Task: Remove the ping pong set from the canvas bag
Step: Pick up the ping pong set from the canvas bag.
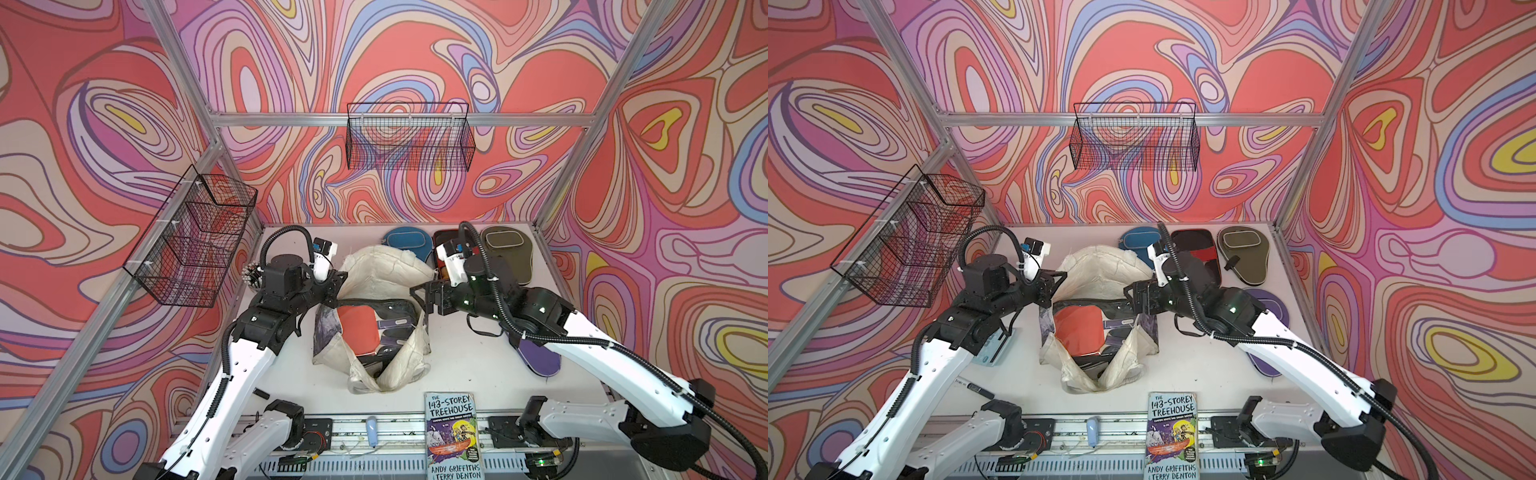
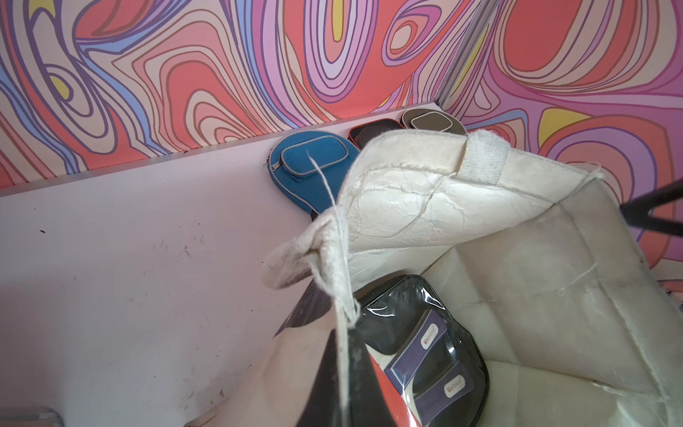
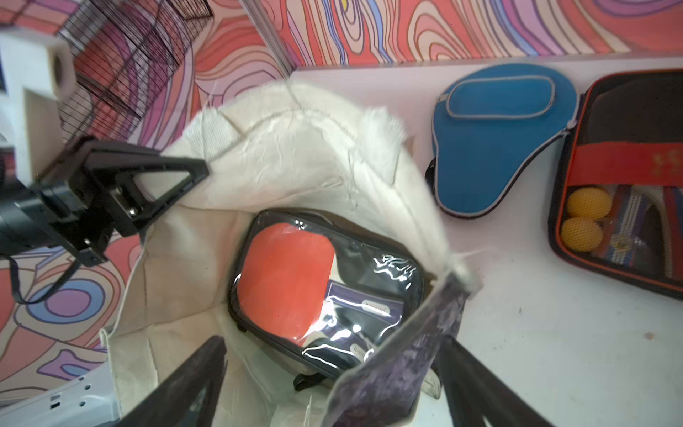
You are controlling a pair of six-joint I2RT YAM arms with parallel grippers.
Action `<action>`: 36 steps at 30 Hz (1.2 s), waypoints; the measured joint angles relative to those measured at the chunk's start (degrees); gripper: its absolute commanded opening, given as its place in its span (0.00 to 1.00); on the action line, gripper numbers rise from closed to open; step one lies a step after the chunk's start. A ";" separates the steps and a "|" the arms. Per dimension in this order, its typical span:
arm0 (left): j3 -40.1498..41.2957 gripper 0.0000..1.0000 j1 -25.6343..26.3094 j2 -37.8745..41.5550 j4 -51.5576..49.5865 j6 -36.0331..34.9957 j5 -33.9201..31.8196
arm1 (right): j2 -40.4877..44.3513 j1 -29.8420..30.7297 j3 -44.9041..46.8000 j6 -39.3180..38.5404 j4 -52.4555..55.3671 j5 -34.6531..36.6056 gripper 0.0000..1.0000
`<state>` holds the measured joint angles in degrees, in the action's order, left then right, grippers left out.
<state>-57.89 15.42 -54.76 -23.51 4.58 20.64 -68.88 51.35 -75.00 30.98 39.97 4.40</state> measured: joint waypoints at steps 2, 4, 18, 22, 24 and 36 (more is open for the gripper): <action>0.35 0.00 0.00 0.00 0.66 0.24 0.15 | -0.22 2.58 2.27 2.69 0.68 2.49 0.70; 0.35 0.00 -0.02 0.04 0.72 0.39 0.31 | -0.11 3.76 4.87 5.35 1.36 4.46 0.52; 0.33 0.00 -0.04 0.59 2.34 1.75 3.41 | 0.98 4.24 -5.66 7.28 19.45 16.28 0.00; 0.15 0.00 0.26 -0.28 4.57 3.04 6.21 | 3.56 4.24 -8.68 6.58 24.44 19.74 0.00; 0.15 0.00 0.48 -0.87 5.68 3.69 7.54 | 5.25 4.24 -8.35 6.56 25.79 20.59 0.00; 0.35 0.00 3.04 -4.70 10.64 6.64 12.33 | 7.61 4.22 -0.48 5.88 25.40 21.42 0.24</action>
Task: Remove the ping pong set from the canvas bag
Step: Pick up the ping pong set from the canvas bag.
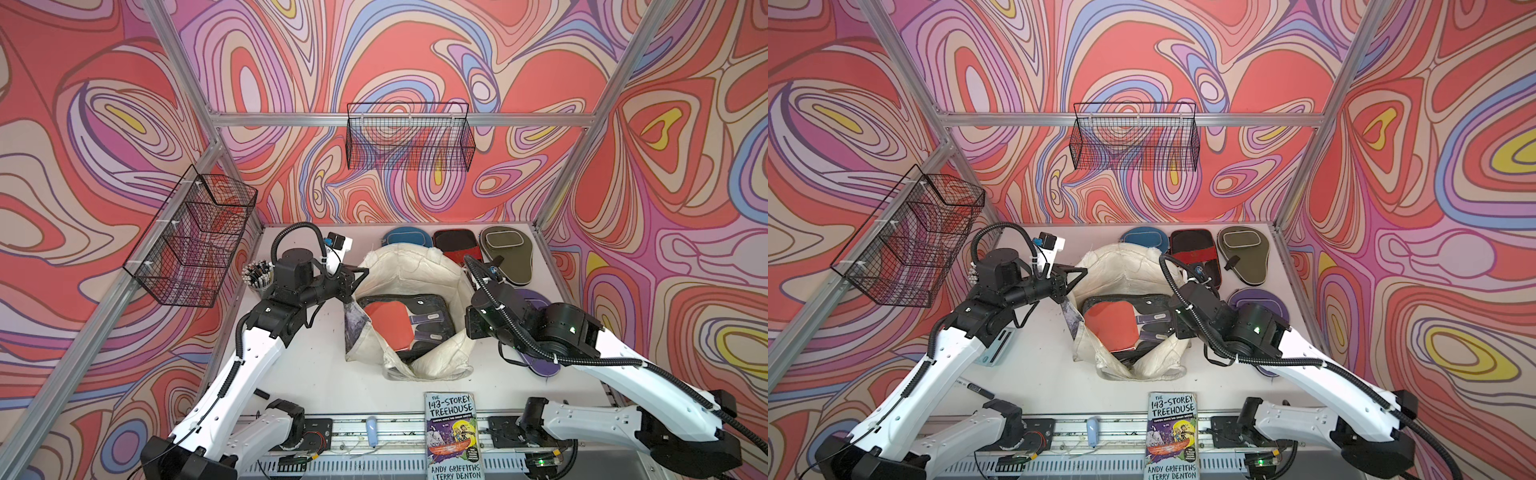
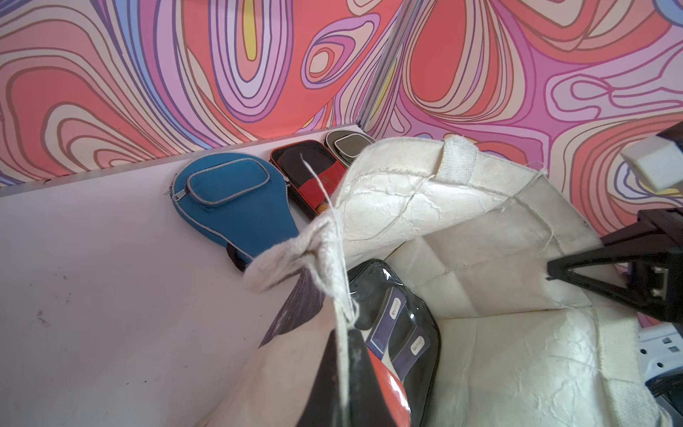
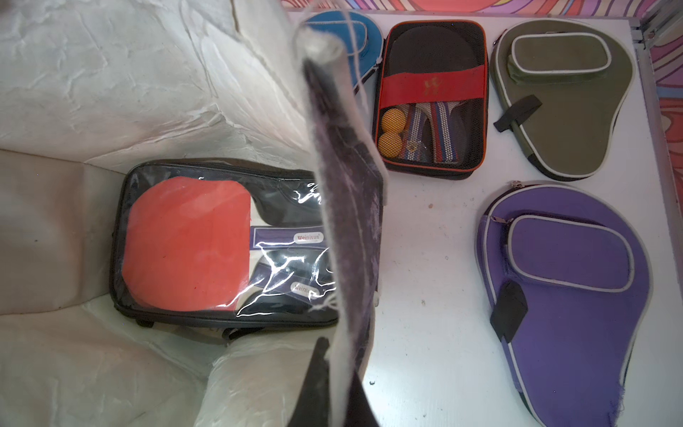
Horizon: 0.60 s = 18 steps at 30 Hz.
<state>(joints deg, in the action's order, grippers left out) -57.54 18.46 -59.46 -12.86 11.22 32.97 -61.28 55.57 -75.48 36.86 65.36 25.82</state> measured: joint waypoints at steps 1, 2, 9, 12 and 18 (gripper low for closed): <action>0.00 0.00 0.15 -0.04 0.24 0.00 0.22 | 0.11 0.00 -0.07 -0.55 -0.48 0.17 0.33; 0.02 0.00 0.46 -0.11 0.26 0.00 0.42 | 0.17 0.00 -0.39 -1.38 -0.87 0.22 0.44; 0.04 0.00 1.07 -0.22 0.70 0.17 1.64 | -1.46 -0.04 -7.78 -11.54 -3.04 -2.99 0.98; 0.04 0.00 1.11 -0.22 0.79 0.61 2.08 | -4.50 -0.04 -12.04 -17.75 -5.42 -7.04 0.98; 0.04 0.00 1.11 -0.22 1.38 1.07 3.08 | -12.76 -0.04 -13.75 -29.22 -10.19 -18.95 0.98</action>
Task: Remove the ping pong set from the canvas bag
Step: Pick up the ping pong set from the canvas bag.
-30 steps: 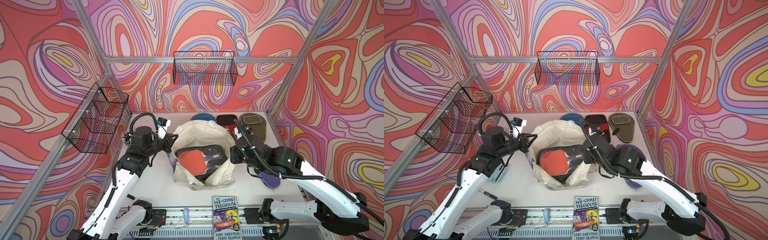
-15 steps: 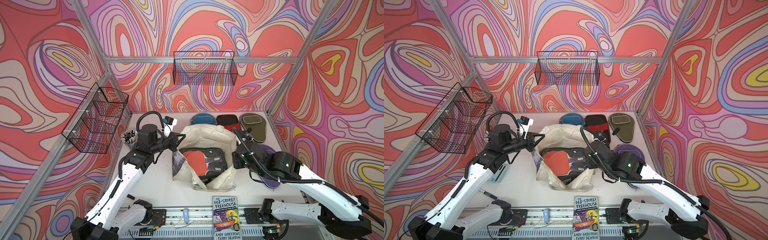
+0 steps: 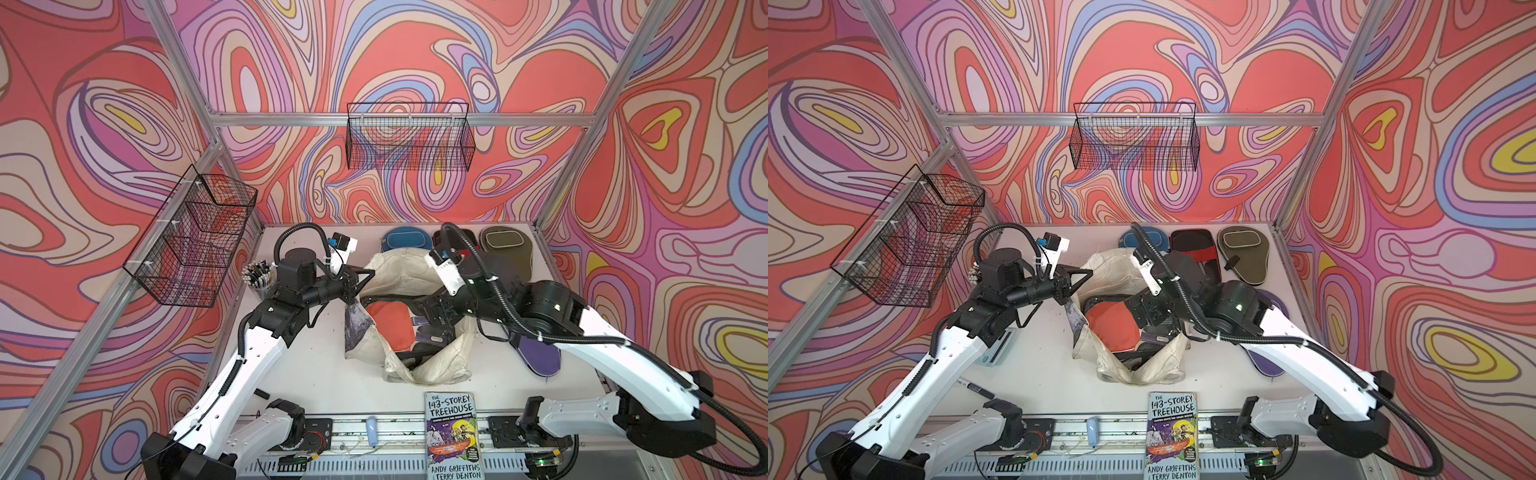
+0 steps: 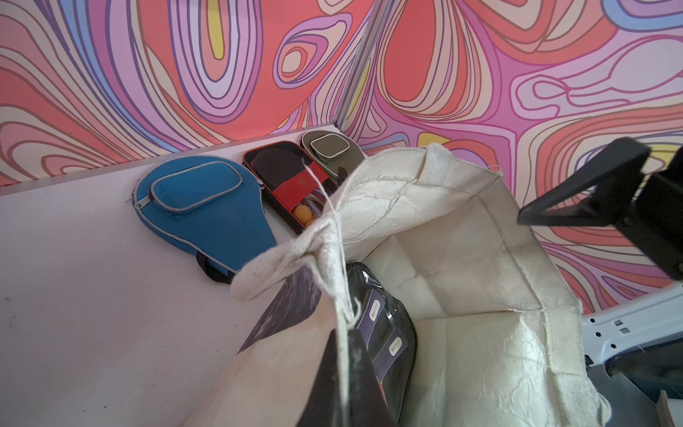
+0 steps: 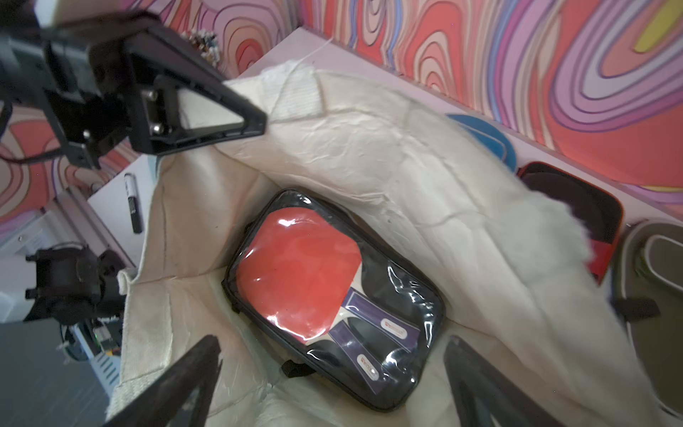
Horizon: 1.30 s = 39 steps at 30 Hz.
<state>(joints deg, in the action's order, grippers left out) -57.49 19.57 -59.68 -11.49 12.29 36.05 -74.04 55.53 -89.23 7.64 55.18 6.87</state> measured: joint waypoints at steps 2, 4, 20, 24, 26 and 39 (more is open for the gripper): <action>0.00 0.00 0.00 0.00 0.20 0.02 0.22 | -1.95 0.02 1.03 -2.93 -1.38 -3.41 0.98; 0.00 0.00 0.02 0.00 0.35 0.13 0.46 | -2.86 0.02 3.23 -5.60 -3.06 -6.51 0.98; -1.77 0.00 0.33 -2.32 1.55 0.90 2.99 | -8.98 -8.35 20.70 -12.04 -21.57 -21.24 0.98; -1.77 0.00 0.33 -3.06 2.19 0.90 3.08 | -12.61 -12.50 20.11 -12.50 -24.65 -23.34 0.98; -1.77 0.00 0.33 -3.45 2.43 0.90 3.23 | -15.34 -13.35 18.80 -13.00 -25.27 -24.06 0.98; -1.77 0.00 0.04 -8.00 7.39 2.01 5.88 | -23.32 -15.21 13.99 -14.88 -26.93 -25.11 0.98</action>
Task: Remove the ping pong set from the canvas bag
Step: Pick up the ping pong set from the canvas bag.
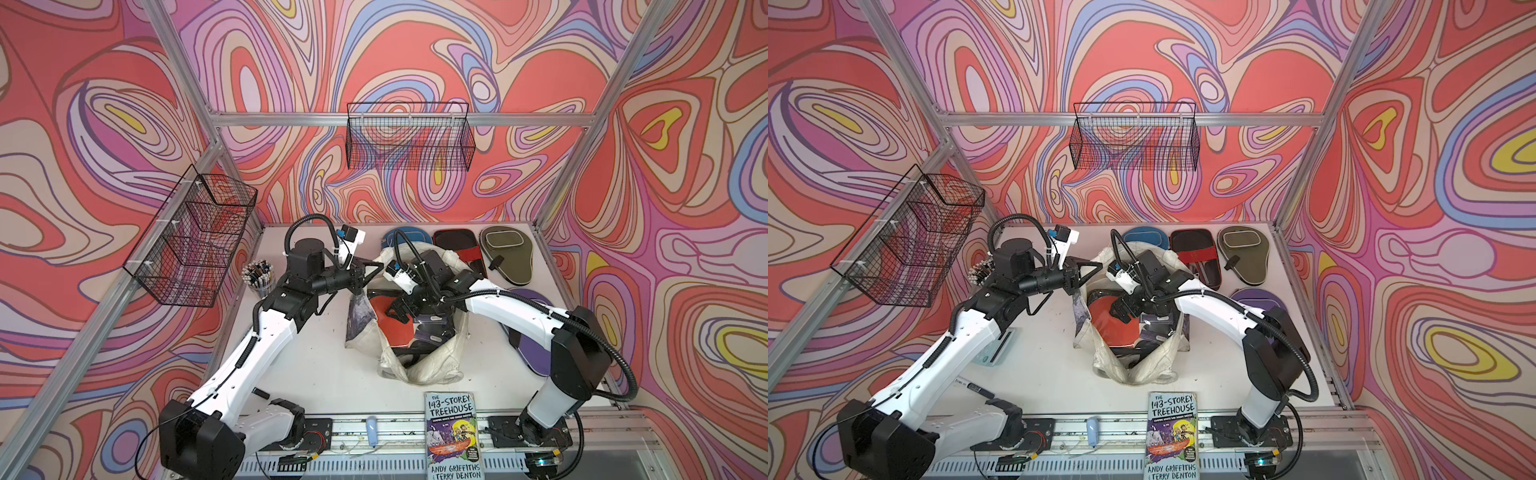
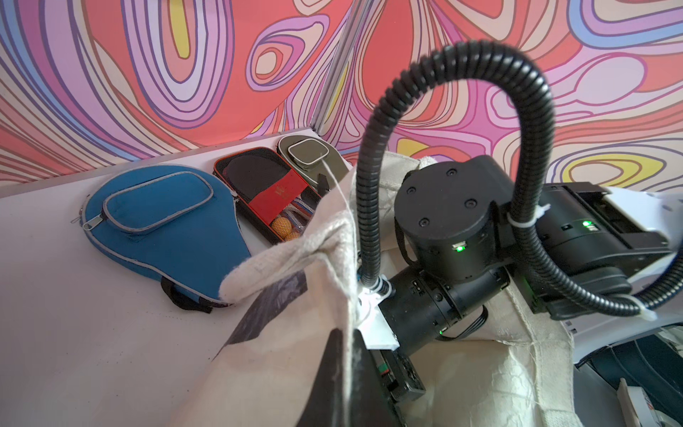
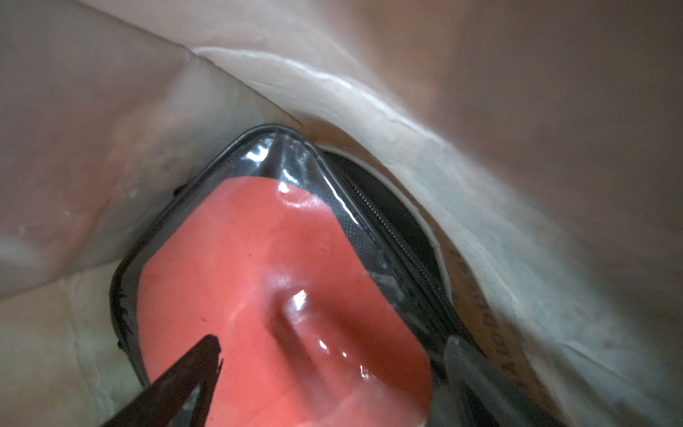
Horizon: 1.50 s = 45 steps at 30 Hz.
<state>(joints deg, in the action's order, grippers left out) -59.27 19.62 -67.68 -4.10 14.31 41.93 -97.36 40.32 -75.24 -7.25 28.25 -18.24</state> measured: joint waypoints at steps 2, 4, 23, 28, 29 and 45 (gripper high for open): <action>0.00 0.00 -0.13 -0.72 0.66 -0.02 0.44 | -0.76 -0.48 -0.35 -0.22 -0.57 -0.02 0.98; 0.00 0.00 -0.17 -1.38 1.29 -0.02 0.74 | -1.77 -1.01 -0.79 -0.42 -1.31 -0.20 0.98; -0.02 0.00 -0.57 -5.27 3.37 -0.15 1.79 | -12.37 -5.51 -4.37 -3.43 -3.82 -15.02 0.97; -0.02 0.00 -0.55 -5.31 3.32 -0.37 2.36 | -12.76 -6.38 -4.46 -4.92 -3.13 -18.21 0.78; -0.02 0.00 -0.55 -5.33 3.32 -0.37 2.56 | -12.79 -6.51 -4.55 -5.16 -2.91 -18.53 0.71; -0.02 0.00 -0.48 -5.60 2.99 -0.83 3.82 | -10.75 -7.54 -6.73 -6.36 6.25 -19.06 0.00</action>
<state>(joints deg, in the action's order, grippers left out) -59.29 19.14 -73.28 -1.10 13.47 45.76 -108.12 32.77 -81.97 -13.61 34.50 -37.30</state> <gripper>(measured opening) 0.072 0.051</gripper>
